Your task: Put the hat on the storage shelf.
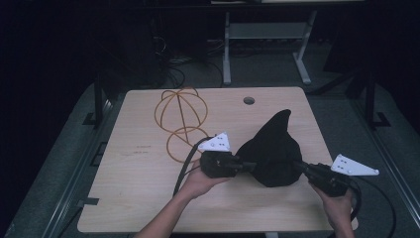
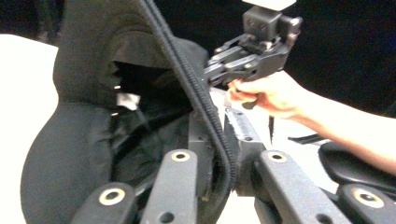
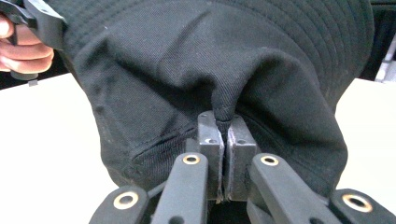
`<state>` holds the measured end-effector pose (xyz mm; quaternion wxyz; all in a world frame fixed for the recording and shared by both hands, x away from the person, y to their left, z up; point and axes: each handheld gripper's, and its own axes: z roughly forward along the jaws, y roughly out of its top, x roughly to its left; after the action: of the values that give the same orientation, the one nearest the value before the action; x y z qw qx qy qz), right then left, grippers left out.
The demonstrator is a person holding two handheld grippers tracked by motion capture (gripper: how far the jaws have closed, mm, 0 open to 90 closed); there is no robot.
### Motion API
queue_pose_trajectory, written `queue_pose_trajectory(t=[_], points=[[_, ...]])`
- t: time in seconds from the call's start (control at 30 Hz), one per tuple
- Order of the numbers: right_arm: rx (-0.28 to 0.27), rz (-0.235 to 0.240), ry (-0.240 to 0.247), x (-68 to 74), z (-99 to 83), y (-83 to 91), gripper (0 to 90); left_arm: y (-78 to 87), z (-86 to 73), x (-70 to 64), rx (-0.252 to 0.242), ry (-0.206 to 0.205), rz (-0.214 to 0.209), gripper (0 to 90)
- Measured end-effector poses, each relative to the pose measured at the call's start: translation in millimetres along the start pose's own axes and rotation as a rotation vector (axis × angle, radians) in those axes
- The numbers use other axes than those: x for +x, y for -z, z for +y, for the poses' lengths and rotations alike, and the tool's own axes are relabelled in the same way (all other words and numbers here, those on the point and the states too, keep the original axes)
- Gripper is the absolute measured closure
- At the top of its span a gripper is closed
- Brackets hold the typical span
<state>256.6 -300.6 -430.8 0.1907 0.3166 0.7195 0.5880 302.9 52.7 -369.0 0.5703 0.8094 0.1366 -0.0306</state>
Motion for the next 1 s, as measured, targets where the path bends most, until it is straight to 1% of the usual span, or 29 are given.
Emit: queue_pose_trajectory(t=[0.1,0.17,0.23,0.3,0.4,0.5,0.67,0.8,0.9,1.0], points=[[-0.006,0.001,0.003,0.2,5.1,2.8,87.2,6.3,0.8,-0.8,0.009,-0.017,0.045,75.8],[-0.007,-0.001,0.007,0.4,8.7,4.3,87.2,11.0,0.5,-0.4,0.010,-0.019,0.063,72.6],[-0.005,-0.008,0.014,0.7,12.5,6.2,87.1,15.6,-0.3,0.4,0.014,-0.005,0.070,68.2],[0.004,-0.014,0.024,0.9,16.9,7.7,87.2,20.0,-1.6,0.4,0.017,-0.017,0.082,65.4],[0.008,-0.016,0.035,1.8,23.8,9.0,87.2,26.1,-3.5,-1.4,0.025,-0.018,0.095,61.8],[0.009,-0.012,0.042,2.2,30.8,9.4,87.2,31.8,-5.0,-4.0,0.034,-0.034,0.111,60.8],[0.013,-0.011,0.043,3.2,43.6,10.3,87.2,41.8,-10.6,-7.6,0.035,-0.039,0.122,59.1],[0.021,-0.013,0.050,3.0,53.3,10.2,87.2,50.7,-17.8,-10.0,0.040,-0.044,0.135,58.2],[0.029,-0.010,0.050,3.8,60.3,9.4,87.2,57.1,-24.2,-11.5,0.056,-0.052,0.151,57.0],[0.039,-0.010,0.058,4.7,67.7,7.8,87.2,64.4,-31.4,-12.1,0.065,-0.051,0.165,54.8]])
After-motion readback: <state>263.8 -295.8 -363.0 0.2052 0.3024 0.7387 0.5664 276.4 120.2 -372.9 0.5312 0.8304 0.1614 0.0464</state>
